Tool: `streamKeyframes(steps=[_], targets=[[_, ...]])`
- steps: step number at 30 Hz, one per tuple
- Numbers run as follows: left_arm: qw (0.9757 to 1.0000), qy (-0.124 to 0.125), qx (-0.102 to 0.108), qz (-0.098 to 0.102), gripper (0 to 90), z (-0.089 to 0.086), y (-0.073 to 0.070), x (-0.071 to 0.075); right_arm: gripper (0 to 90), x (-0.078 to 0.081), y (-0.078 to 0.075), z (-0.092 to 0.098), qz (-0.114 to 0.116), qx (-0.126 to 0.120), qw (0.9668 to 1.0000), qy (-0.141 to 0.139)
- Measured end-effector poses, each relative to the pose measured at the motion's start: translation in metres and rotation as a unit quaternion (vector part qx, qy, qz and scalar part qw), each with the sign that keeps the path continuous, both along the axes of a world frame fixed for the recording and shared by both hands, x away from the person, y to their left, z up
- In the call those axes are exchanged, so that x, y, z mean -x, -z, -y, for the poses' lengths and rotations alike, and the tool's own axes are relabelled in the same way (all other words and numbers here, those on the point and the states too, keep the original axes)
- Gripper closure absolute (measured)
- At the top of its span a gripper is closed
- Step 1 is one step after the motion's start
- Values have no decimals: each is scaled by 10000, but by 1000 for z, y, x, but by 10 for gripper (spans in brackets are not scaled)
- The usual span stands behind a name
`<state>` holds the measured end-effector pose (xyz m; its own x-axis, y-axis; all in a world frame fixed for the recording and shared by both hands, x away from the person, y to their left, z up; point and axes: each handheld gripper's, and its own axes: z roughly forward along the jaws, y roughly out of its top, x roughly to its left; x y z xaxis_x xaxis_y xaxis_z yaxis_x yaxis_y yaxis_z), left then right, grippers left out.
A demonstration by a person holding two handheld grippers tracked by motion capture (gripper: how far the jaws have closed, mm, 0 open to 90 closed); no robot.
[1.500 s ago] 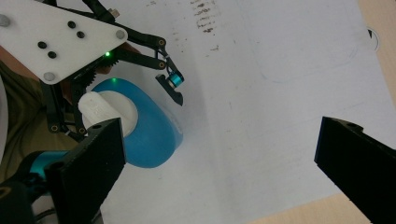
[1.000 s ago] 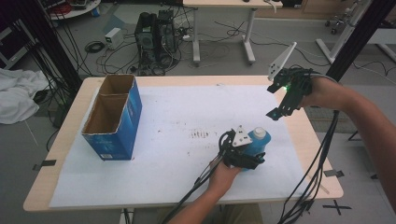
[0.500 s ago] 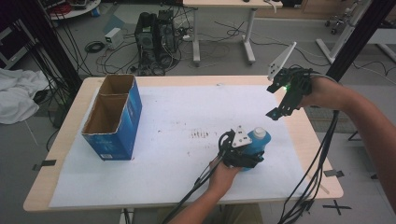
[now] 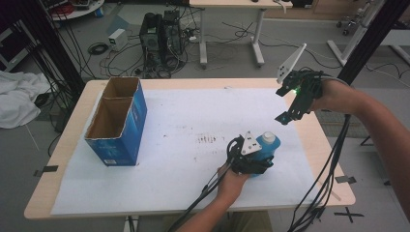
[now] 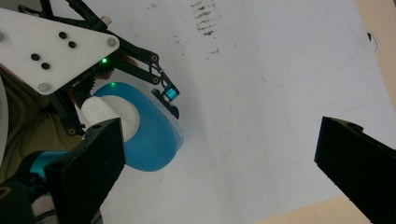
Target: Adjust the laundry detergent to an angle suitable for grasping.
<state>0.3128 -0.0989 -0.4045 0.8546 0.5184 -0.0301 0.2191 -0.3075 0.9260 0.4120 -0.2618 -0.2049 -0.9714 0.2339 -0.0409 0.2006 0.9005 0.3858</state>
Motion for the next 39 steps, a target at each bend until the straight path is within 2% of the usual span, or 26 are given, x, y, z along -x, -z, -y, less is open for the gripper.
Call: streamKeyframes(steps=[4,6,7,9,13,15,16,17,18,19,21,22,23,24,26,27,28,29,32,33,34,35,38,39], targets=[[10000,65,-5,-13,407,0,0,2,11,0,0,-1,-5,0,10000,4],[9999,56,51,-82,409,1,0,3,11,-1,0,-1,8,-21,10000,-50],[10000,74,-16,17,424,0,0,2,11,0,0,-1,-3,-3,10000,10],[10000,70,17,23,429,0,0,3,11,0,0,-1,-3,-11,10000,-11],[9999,67,-49,73,431,0,0,3,11,0,0,-1,2,-7,10000,-4],[10000,63,12,42,434,0,0,3,10,-1,0,-1,19,-27,10000,-53],[9998,107,-151,69,435,-3,-2,1,11,0,0,-1,17,-32,10000,-42],[9998,107,-151,69,436,-3,-2,1,11,0,0,-1,9,-16,10000,-6],[10000,53,-68,21,436,-2,-2,0,11,0,0,-1,9,-16,10000,-6],[9999,-2,111,-52,438,-2,-3,0,11,1,0,-1,6,-14,10000,10],[9999,13,163,14,439,-3,-4,-1,11,1,-1,-1,-5,-12,10000,47],[9999,116,-31,36,439,-8,-8,-3,11,1,-1,-1,-9,-24,10000,65],[9997,124,199,-14,439,-12,-13,-4,10,1,-1,-1,-19,-33,10000,61],[9997,124,199,-14,439,-12,-13,-4,10,1,-1,-1,-19,-33,10000,61],[9996,217,155,36,439,-18,-20,-5,10,0,0,0,17,-32,10000,-30],[9993,349,9,109,439,-25,-27,-6,11,0,-1,0,21,-34,10000,-50],[9993,349,9,109,439,-25,-27,-6,11,0,-1,0,23,-32,10000,-48],[9989,429,-103,169,439,-32,-33,-7,11,0,-1,0,19,-30,10000,-36],[9987,472,-123,171,439,-40,-39,-9,10,1,-1,0,11,-14,10000,36],[9990,432,8,145,439,-45,-43,-9,11,1,-1,0,23,-18,10000,-20],[9990,432,8,145,439,-45,-43,-9,11,1,-1,0,13,-11,10000,17],[9986,496,-72,193,439,-53,-47,-11,11,1,-1,-1,0,8,10000,29],[9985,490,-121,194,439,-59,-50,-13,11,2,-1,-2,1,-3,10000,26],[9985,501,-143,185,439,-67,-52,-16,10,1,-1,-2,11,-16,10000,3]])
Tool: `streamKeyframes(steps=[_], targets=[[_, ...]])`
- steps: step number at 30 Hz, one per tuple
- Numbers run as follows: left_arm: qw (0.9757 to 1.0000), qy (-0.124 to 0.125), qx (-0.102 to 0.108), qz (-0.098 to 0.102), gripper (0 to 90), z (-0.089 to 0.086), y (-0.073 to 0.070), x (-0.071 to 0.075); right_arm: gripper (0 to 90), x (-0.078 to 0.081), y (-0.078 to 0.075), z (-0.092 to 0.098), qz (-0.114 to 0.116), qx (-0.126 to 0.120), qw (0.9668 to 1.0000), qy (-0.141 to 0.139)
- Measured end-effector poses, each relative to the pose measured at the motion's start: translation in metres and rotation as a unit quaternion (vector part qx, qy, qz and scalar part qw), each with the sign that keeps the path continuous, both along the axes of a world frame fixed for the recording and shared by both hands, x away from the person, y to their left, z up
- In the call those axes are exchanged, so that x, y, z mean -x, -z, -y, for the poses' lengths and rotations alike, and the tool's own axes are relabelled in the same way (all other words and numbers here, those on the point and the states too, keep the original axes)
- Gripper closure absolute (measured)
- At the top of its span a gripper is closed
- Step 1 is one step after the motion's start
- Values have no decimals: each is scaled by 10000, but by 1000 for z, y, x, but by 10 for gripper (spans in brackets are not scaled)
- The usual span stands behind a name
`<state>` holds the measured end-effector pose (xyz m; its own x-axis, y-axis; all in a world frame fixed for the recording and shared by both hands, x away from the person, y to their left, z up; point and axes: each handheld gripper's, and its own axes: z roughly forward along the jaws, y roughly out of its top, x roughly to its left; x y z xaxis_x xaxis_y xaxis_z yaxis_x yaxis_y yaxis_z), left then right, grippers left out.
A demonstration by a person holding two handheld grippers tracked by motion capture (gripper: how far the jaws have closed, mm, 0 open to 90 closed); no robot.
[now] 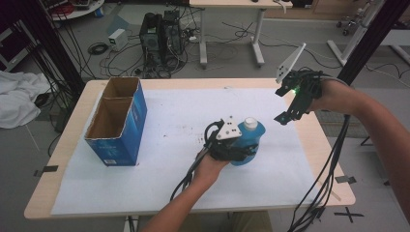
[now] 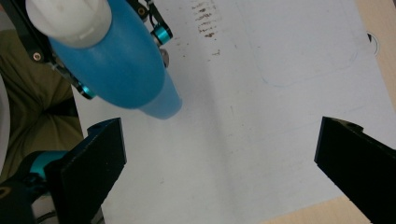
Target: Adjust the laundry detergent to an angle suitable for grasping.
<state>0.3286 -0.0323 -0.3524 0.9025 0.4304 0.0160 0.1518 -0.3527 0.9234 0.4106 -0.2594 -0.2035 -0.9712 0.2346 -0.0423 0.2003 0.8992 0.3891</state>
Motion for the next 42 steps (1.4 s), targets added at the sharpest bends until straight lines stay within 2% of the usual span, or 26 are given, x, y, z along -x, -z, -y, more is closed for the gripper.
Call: streamKeyframes(steps=[2,3,6,7,9,13,14,15,17,19,22,24,26,27,28,30,31,33,34,35,37,38,39,40,41,42], targets=[[10000,13,-49,19,439,-4,-1,-1,11,0,0,-1,7,-23,10000,-7],[10000,61,-5,-27,439,-11,-4,-4,10,1,0,-1,4,-17,10000,-24],[9998,118,-165,25,439,-21,-9,-7,11,2,-1,-1,3,6,10000,11],[9999,126,-77,1,439,-24,-10,-7,11,2,-1,-1,3,6,10000,11],[9995,245,-215,44,439,-34,-15,-11,11,2,-1,-1,22,-23,10000,-5],[9991,411,-127,-30,439,-48,-22,-17,11,2,-1,-1,32,-43,10000,-4],[9985,530,-92,-38,439,-53,-24,-20,11,2,-1,-1,31,-10,10000,-20],[9985,530,-92,-38,439,-53,-24,-20,11,2,-1,-1,31,-10,10000,-20],[9974,702,-143,-59,439,-57,-26,-23,11,3,-1,-2,32,-25,10000,2],[9944,1001,-327,-131,439,-63,-28,-31,11,3,-1,-3,17,-16,10000,15],[9921,1178,-374,-236,439,-66,-26,-37,11,2,-1,-4,17,5,10000,12],[9901,1329,-367,-265,440,-69,-24,-41,11,2,-1,-5,18,-6,10000,4],[9895,1380,-292,-323,440,-70,-23,-42,11,3,-1,-6,3,17,10000,56],[9871,1534,-347,-299,440,-71,-21,-44,10,3,0,-6,19,1,10000,25],[9859,1609,-341,-318,440,-71,-21,-45,11,2,-1,-7,15,17,10000,26],[9852,1649,-326,-342,441,-70,-20,-44,11,2,0,-7,17,26,10000,24],[9824,1810,-345,-308,440,-69,-18,-45,10,2,0,-8,5,27,10000,22],[9816,1860,-304,-295,441,-67,-17,-45,11,3,-1,-8,-7,63,10000,44],[9783,2017,-382,-281,441,-66,-16,-45,11,2,0,-9,4,38,10000,19],[9771,2066,-415,-283,441,-65,-16,-45,11,3,0,-9,-1,51,10000,72],[9771,2074,-397,-266,441,-64,-15,-45,10,3,0,-9,2,56,10000,62],[9750,2156,-505,-198,441,-62,-13,-45,10,3,0,-9,0,58,10000,65],[9744,2176,-530,-221,442,-61,-13,-46,10,3,0,-9,-4,65,10000,69],[9754,2138,-472,-242,441,-59,-11,-45,11,3,0,-9,-1,76,10000,44],[9754,2138,-472,-242,441,-59,-11,-45,11,3,0,-9,-1,76,10000,44],[9743,2166,-602,-149,442,-57,-9,-47,11,3,0,-9,-2,82,10000,45]])
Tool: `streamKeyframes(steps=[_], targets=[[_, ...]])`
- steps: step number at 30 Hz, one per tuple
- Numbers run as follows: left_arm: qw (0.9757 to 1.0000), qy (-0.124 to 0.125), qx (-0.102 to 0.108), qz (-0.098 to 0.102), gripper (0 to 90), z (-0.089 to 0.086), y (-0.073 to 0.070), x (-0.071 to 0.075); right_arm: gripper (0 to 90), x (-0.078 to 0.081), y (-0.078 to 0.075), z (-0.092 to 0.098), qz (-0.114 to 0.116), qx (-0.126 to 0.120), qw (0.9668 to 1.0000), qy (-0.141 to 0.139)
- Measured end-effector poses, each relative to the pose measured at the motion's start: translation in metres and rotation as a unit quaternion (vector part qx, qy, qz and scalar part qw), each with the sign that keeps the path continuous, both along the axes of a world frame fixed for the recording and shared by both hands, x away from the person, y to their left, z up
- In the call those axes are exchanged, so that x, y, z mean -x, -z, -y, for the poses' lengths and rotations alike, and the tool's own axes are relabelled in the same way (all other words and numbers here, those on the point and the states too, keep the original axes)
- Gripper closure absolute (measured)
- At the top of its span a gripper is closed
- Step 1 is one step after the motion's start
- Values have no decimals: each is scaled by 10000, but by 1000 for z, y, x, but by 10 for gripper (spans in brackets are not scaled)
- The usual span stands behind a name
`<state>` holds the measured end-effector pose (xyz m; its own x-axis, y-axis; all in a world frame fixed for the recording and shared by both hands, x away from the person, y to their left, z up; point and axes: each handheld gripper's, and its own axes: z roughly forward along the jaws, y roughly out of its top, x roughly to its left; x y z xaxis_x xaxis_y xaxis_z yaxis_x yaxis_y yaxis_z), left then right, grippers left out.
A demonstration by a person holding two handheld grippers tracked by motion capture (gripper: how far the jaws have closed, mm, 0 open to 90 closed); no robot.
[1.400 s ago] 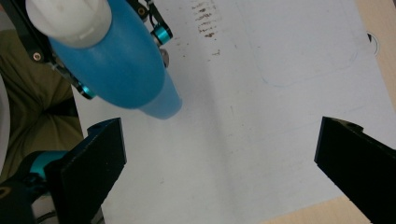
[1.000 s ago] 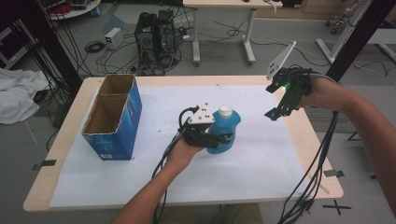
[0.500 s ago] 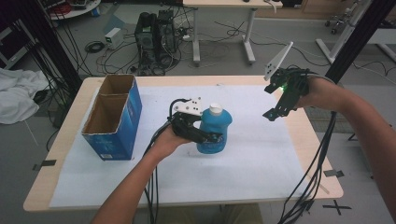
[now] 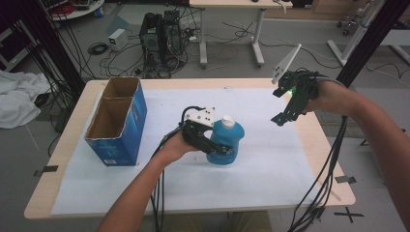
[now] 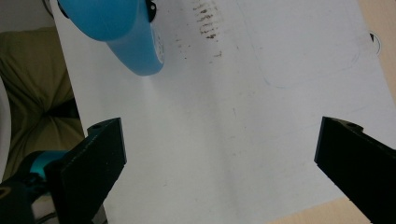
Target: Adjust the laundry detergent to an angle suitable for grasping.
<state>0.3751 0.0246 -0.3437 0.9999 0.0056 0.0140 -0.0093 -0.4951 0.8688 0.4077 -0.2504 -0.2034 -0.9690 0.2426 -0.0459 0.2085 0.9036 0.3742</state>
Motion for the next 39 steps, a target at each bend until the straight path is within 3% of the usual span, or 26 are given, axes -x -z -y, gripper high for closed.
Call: streamKeyframes(steps=[5,10,13,15,19,20,22,28,29,32,34,38,39], targets=[[9999,107,93,-77,443,2,7,-1,10,1,0,0,0,-28,10000,48],[9994,288,22,-179,443,8,18,0,11,-1,1,1,17,-49,10000,21],[9994,303,-63,-150,443,10,24,0,11,-1,2,0,-1,-25,10000,39],[9994,279,-13,-216,443,11,27,1,11,-1,1,0,-5,-15,10000,19],[9989,342,-136,-283,444,15,33,3,11,-1,2,-1,1,-7,10000,-29],[9989,405,-191,-167,444,16,35,2,11,-1,2,-1,0,-23,10000,-23],[9988,361,-174,-272,444,16,37,4,11,0,2,-2,-26,-1,10000,19],[9988,405,-218,-152,444,13,40,3,11,-2,3,-1,12,-18,10000,-83],[9988,411,-149,-233,444,13,41,4,11,-1,3,-2,2,-24,10000,-49],[9987,423,-167,-211,443,11,42,4,11,-1,3,-3,-14,-6,10000,-11],[9987,353,-106,-347,441,9,43,4,11,-2,4,-4,19,-48,10000,-84],[9990,342,-75,-290,431,6,46,3,11,-2,5,-5,1,-39,9999,-108],[9986,313,-41,-419,428,6,47,4,11,-2,5,-6,-3,-34,10000,-83]])
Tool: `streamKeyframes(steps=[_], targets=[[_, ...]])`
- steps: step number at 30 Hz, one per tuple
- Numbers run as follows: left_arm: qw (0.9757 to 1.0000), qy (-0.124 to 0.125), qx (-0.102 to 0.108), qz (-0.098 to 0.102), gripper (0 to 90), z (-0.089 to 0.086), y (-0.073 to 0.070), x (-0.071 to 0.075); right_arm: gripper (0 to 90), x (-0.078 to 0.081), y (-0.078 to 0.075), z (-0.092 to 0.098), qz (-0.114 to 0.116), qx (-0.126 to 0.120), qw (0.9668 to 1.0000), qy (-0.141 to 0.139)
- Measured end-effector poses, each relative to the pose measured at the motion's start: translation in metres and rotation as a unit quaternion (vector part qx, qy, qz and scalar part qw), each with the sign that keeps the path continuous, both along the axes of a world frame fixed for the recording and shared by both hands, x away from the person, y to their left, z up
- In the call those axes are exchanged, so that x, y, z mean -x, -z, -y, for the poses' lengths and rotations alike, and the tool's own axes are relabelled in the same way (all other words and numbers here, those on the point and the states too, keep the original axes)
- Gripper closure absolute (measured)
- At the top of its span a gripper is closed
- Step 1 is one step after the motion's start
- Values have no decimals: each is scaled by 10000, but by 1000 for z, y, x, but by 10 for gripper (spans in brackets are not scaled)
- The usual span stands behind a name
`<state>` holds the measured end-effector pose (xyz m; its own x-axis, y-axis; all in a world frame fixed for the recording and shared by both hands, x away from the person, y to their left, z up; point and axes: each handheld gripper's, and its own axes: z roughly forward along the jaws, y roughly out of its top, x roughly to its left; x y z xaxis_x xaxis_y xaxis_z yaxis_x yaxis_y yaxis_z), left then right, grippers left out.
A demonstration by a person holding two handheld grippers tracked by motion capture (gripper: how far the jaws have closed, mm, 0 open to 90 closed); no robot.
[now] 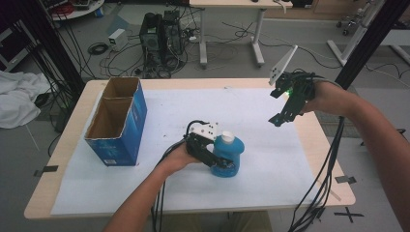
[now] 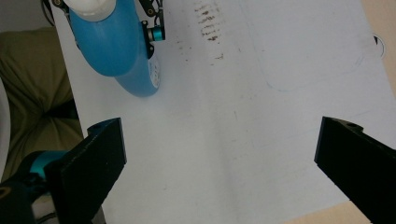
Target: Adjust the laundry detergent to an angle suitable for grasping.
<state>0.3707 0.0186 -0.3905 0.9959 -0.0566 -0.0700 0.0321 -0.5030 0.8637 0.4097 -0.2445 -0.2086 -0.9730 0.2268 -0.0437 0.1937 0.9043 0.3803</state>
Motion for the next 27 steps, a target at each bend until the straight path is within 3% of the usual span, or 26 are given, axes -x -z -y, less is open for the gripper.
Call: streamKeyframes(steps=[6,7,11,12,13,16,17,21,22,24,27], targets=[[9998,-40,-110,-132,371,-1,2,-1,11,0,0,0,-10,18,10000,8],[9996,-74,-159,-243,371,-2,4,0,11,0,0,0,3,-21,10000,13],[9998,-56,-120,-164,369,-4,1,0,11,2,-1,1,-13,4,10000,64],[9996,-83,-73,-259,369,-4,1,1,11,2,-1,1,-13,4,10000,64],[9995,-170,-44,-244,307,-3,1,1,10,2,-1,1,-8,7,10000,45],[9997,-118,-82,-191,307,-5,0,0,10,2,-1,1,-1,0,10000,51],[9995,-169,-38,-271,307,-5,-1,2,11,2,-1,1,13,-6,10000,-9],[9995,-148,-68,-258,306,-7,-2,2,11,2,-2,1,29,-14,10000,-38],[9992,-166,23,-350,306,-8,-3,3,11,2,-2,1,29,-11,10000,-37],[9994,-140,-1,-312,306,-9,-3,3,11,3,-2,1,25,-10,10000,-26],[9991,-217,12,-354,244,-12,-5,5,10,4,-2,1,17,15,10000,64]])
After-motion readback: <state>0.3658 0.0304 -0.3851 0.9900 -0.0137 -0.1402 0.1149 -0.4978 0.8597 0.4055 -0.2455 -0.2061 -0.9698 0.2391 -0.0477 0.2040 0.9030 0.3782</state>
